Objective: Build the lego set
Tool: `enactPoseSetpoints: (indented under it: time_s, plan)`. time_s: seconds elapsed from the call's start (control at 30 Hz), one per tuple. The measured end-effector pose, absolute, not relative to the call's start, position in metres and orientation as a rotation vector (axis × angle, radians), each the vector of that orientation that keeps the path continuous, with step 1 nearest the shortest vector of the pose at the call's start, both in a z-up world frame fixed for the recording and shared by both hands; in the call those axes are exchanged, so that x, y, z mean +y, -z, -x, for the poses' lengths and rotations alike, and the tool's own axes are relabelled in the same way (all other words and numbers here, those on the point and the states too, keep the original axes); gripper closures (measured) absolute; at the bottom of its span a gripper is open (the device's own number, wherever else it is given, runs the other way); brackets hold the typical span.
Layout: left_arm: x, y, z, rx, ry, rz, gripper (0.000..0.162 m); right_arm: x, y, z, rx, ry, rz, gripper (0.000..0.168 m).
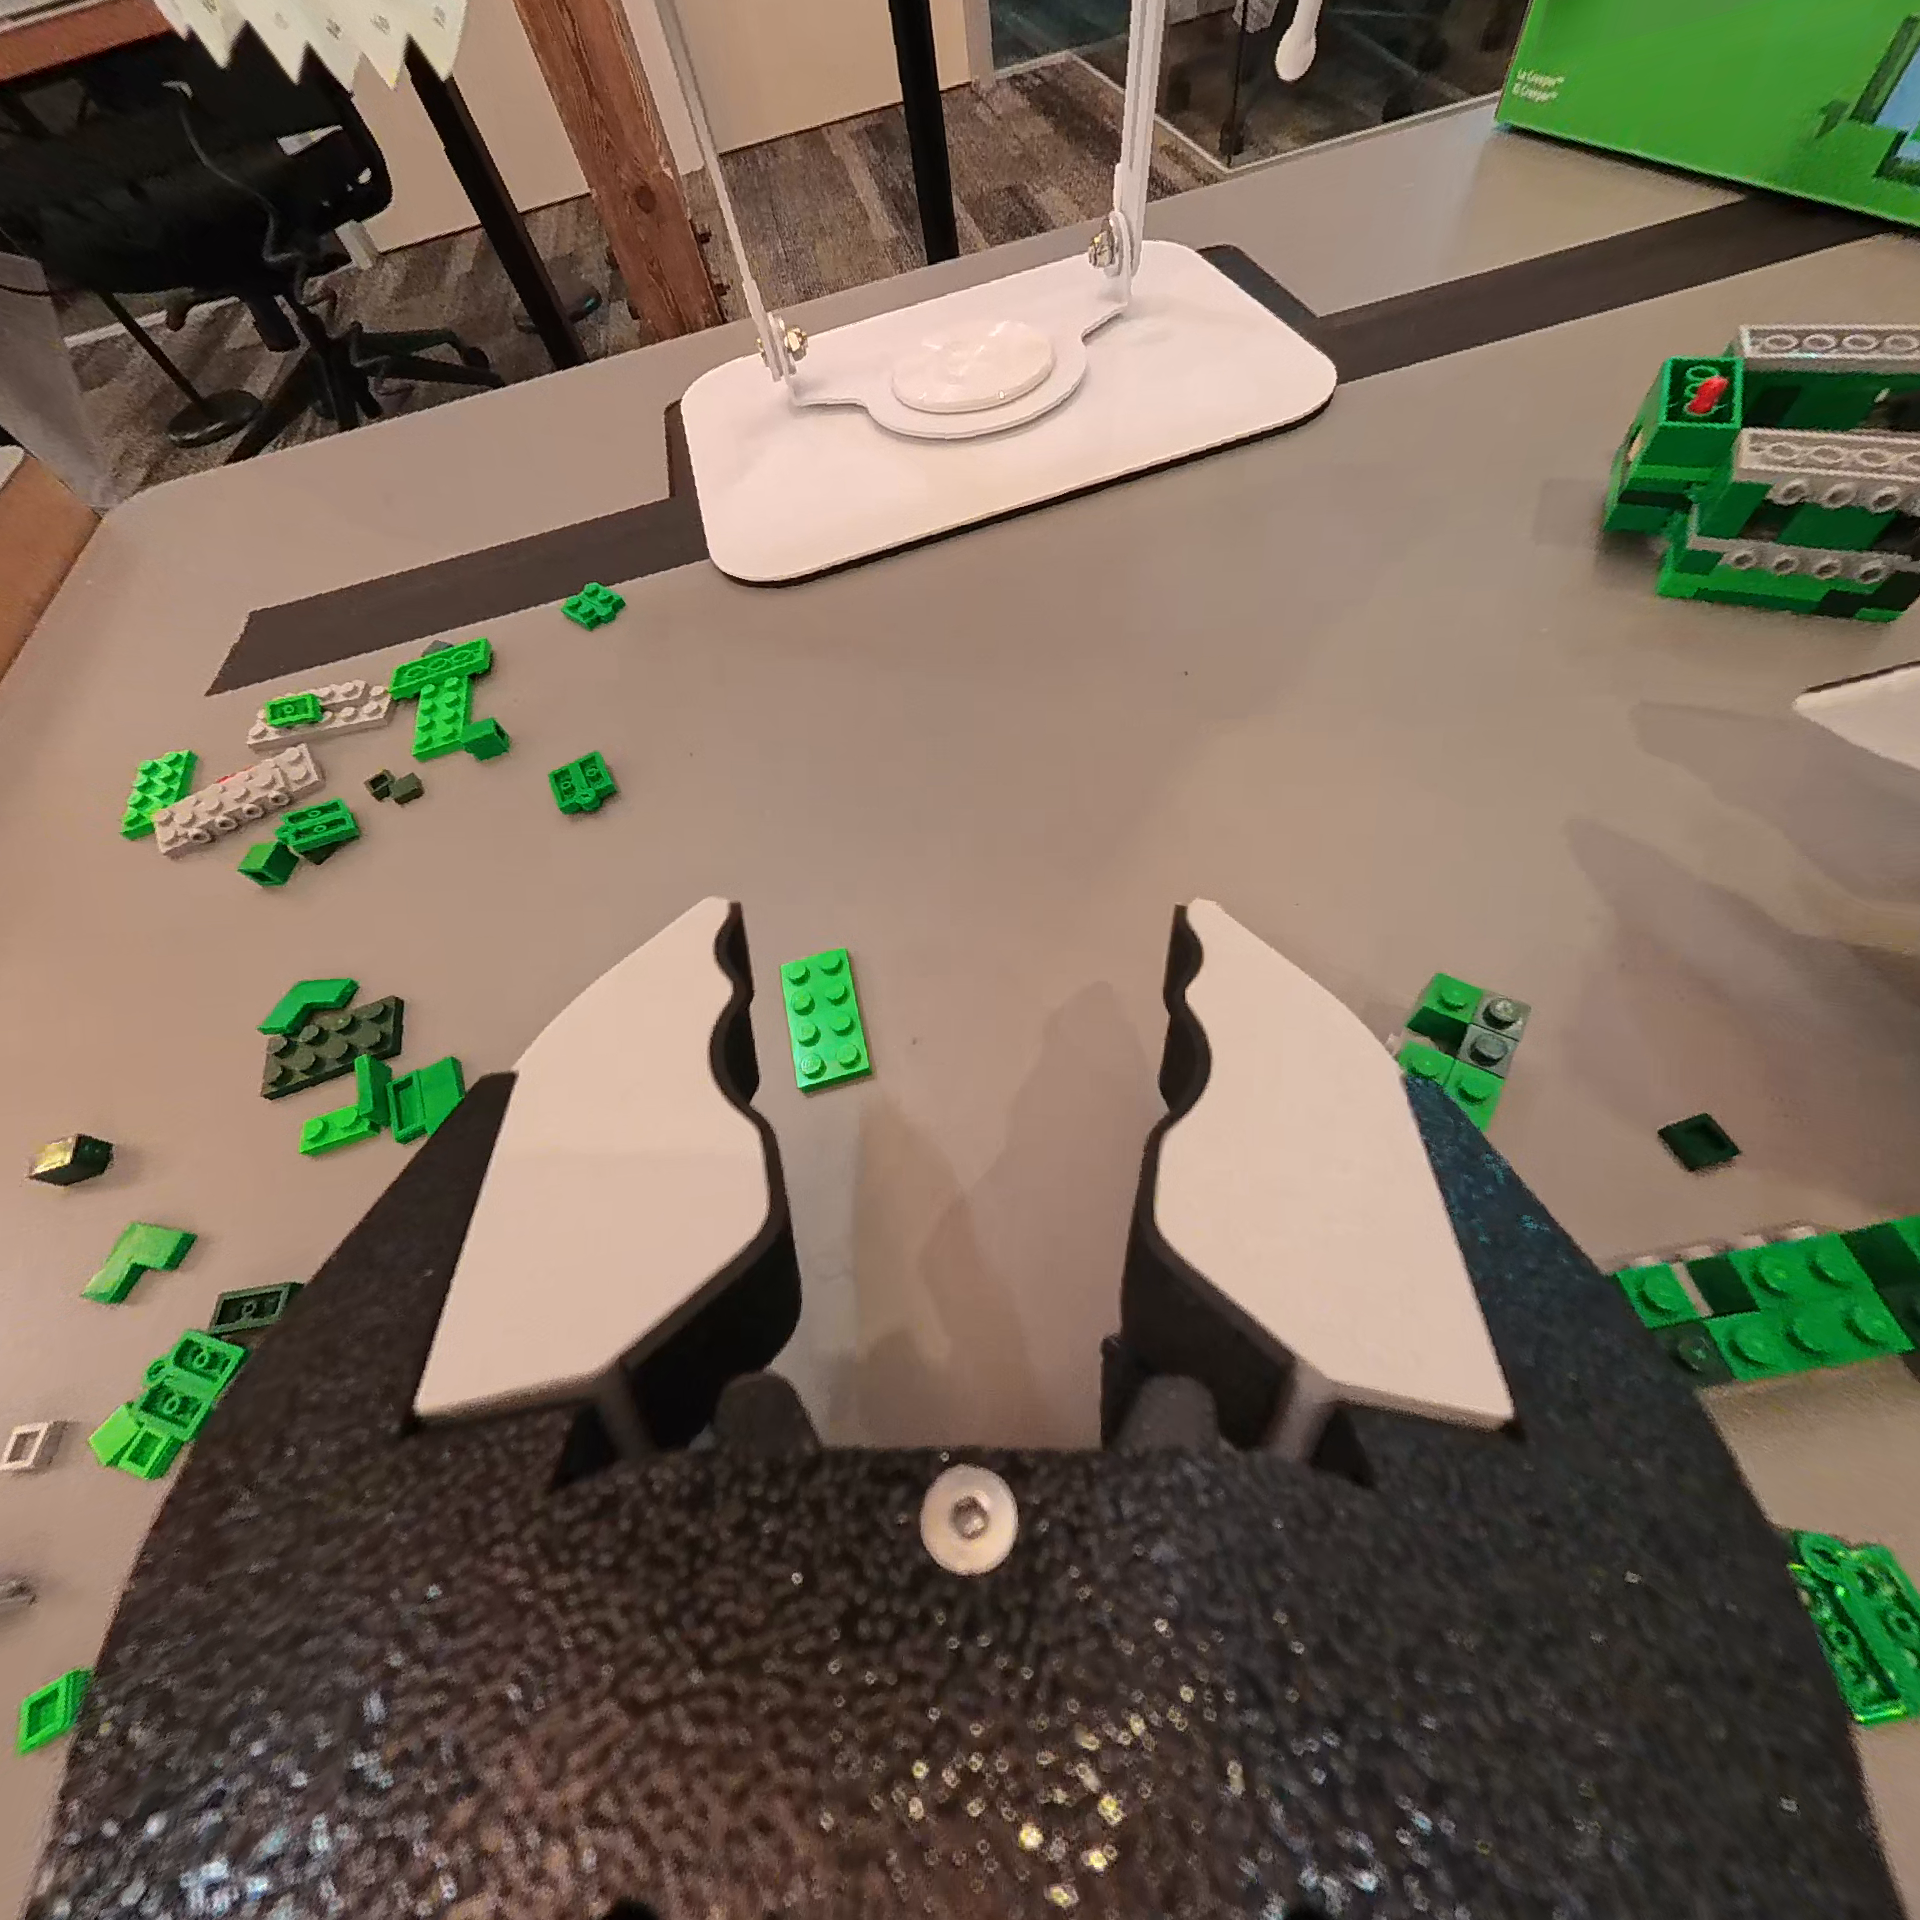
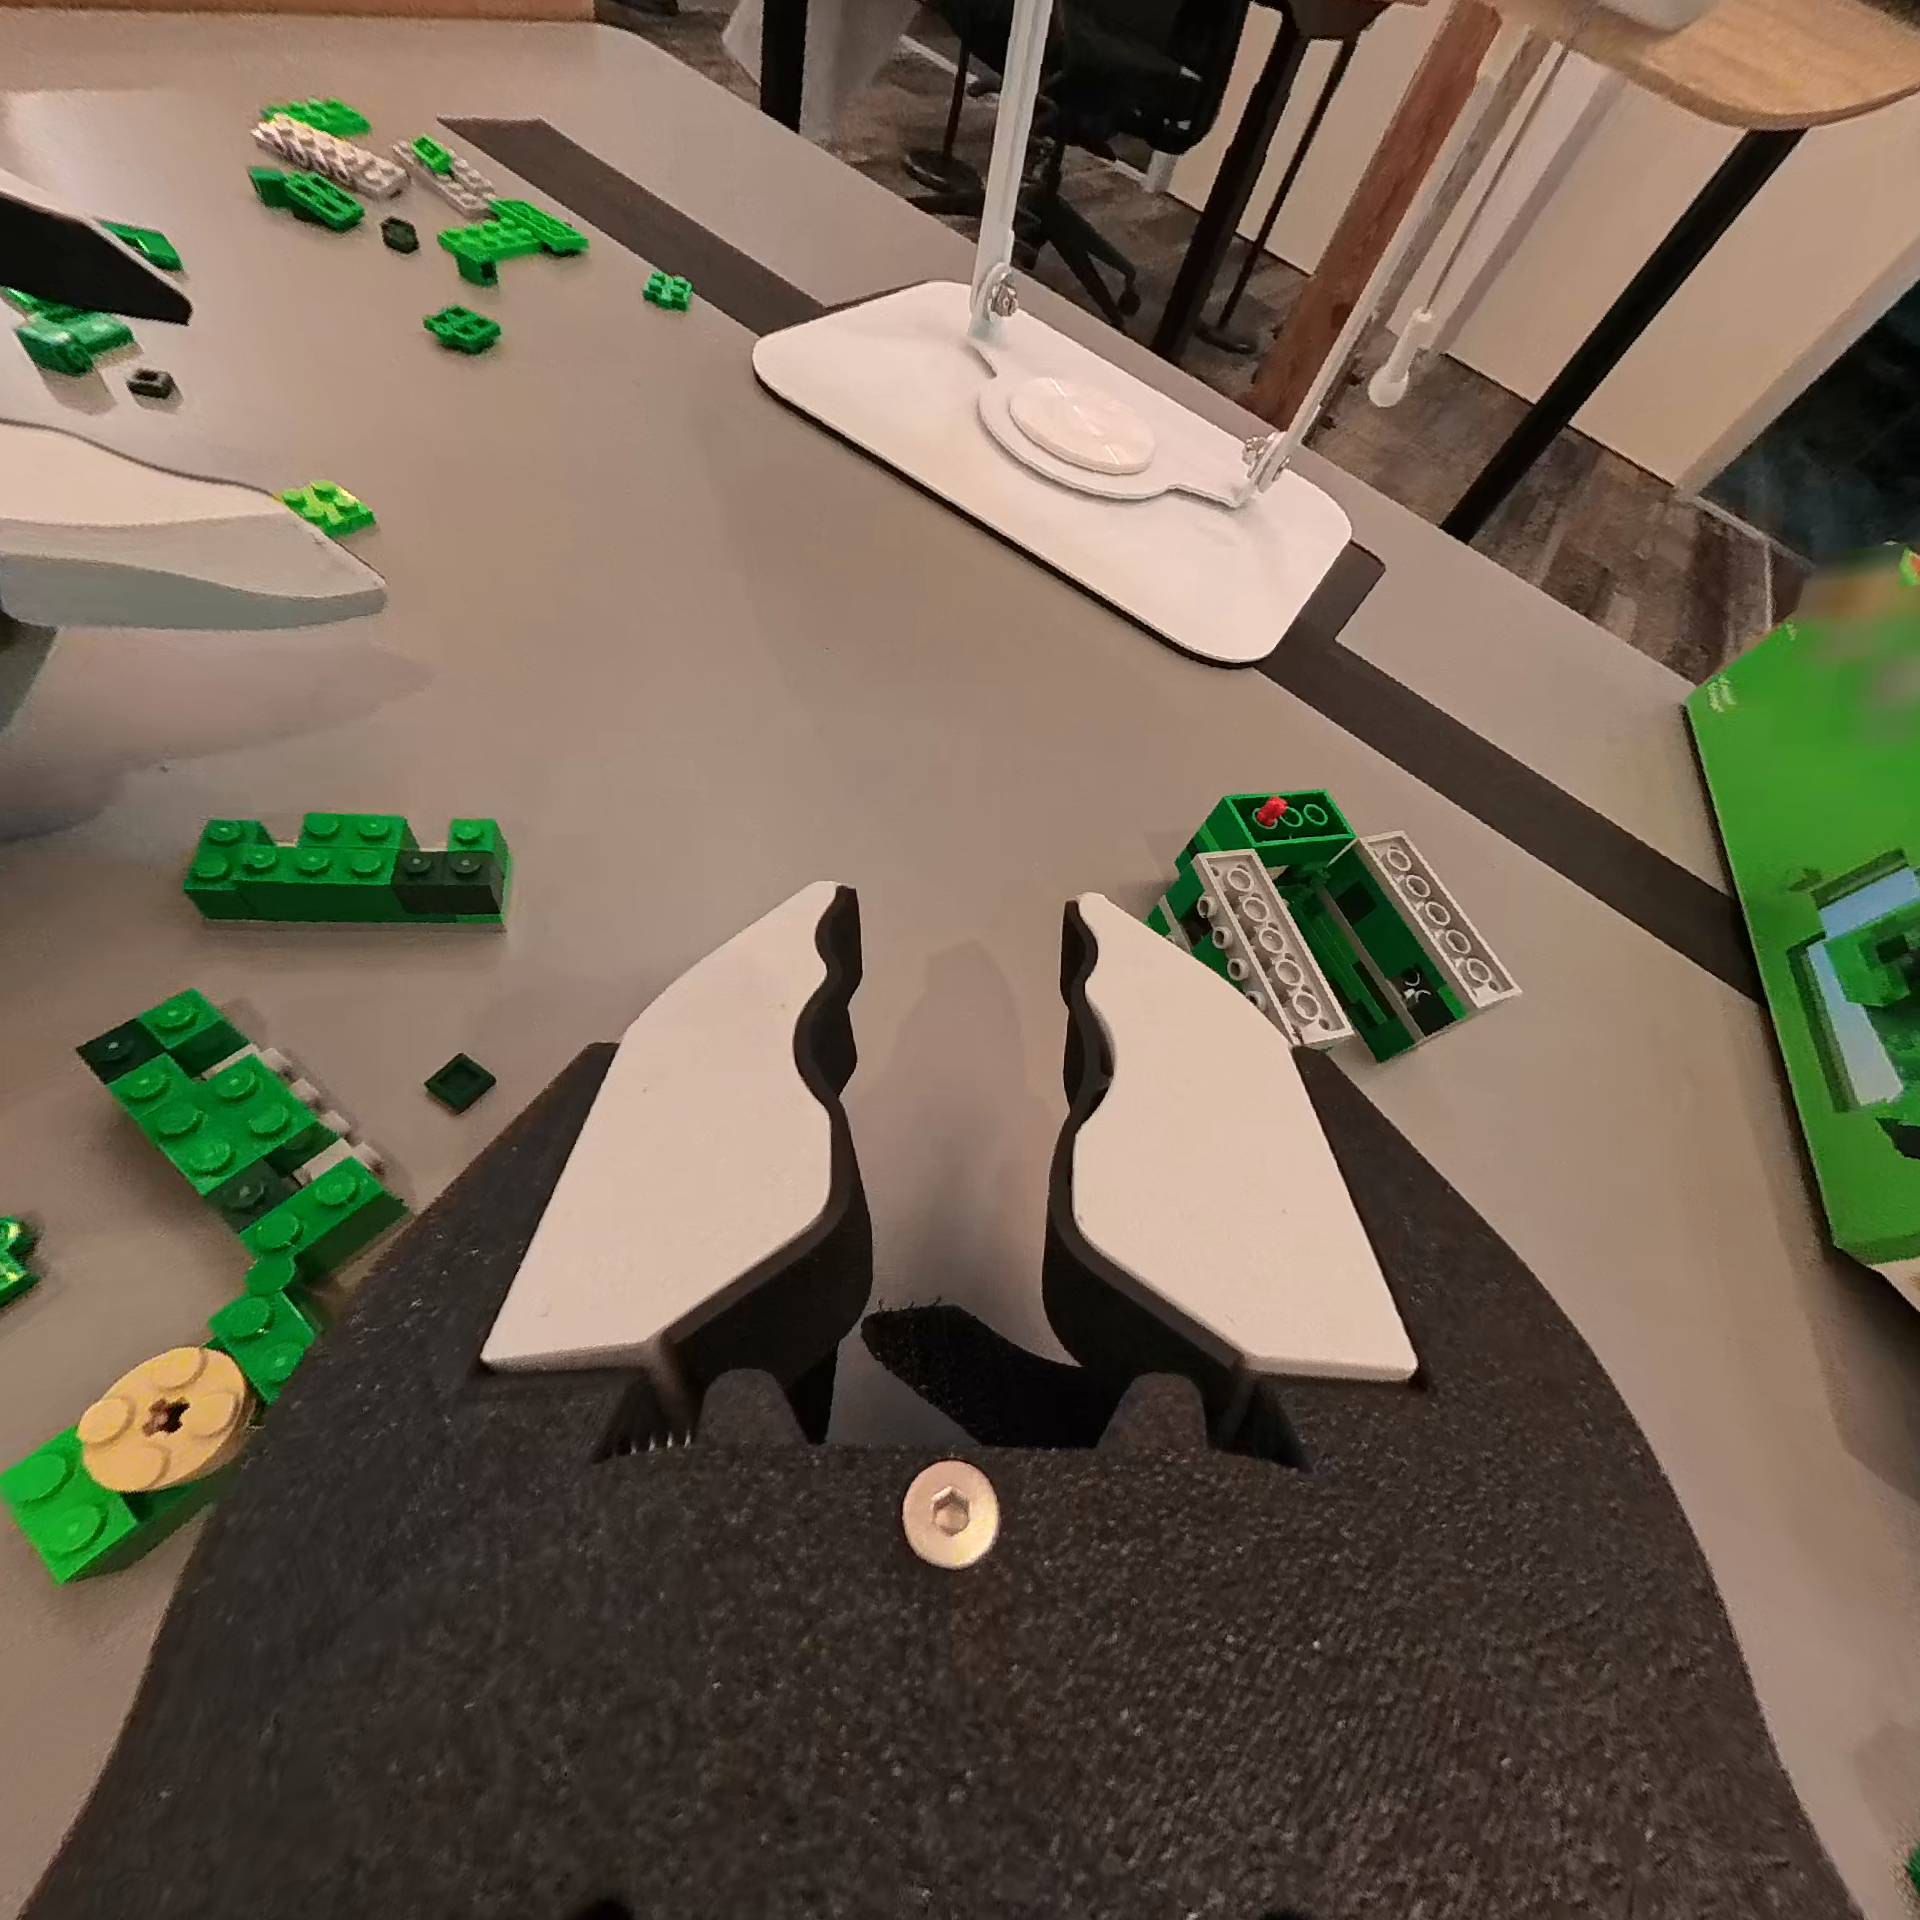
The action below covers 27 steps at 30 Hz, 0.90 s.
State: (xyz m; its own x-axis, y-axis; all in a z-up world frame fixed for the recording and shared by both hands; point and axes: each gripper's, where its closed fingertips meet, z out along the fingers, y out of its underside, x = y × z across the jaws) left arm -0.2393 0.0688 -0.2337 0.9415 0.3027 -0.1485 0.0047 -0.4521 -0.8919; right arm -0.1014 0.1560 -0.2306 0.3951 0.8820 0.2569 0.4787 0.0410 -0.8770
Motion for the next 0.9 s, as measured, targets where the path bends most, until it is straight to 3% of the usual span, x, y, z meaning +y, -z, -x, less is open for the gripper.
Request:
enactPoseSetpoints:
  time_s: [0.13, 0.27, 0.4, 0.53, 0.9]
  plan:
    - [0.068, 0.230, 0.240, -0.214, -0.368, 1.994, 0.100, 0.156, 0.226, 0.100, -1.202, -0.532, 1.593, 0.140]
    - [0.069, 0.231, 0.238, -0.202, -0.353, 1.998, 0.132, 0.157, 0.222, 0.098, -1.168, -0.601, 1.602, 0.152]
    - [0.069, 0.231, 0.237, -0.197, -0.351, 1.998, 0.141, 0.157, 0.219, 0.097, -1.150, -0.654, 1.604, 0.168]
    - [0.069, 0.231, 0.236, -0.192, -0.340, 1.997, 0.158, 0.156, 0.218, 0.097, -1.152, -0.655, 1.597, 0.168]
    - [0.070, 0.232, 0.235, -0.178, -0.345, 2.008, 0.162, 0.149, 0.220, 0.100, -1.211, -0.661, 1.566, 0.168]
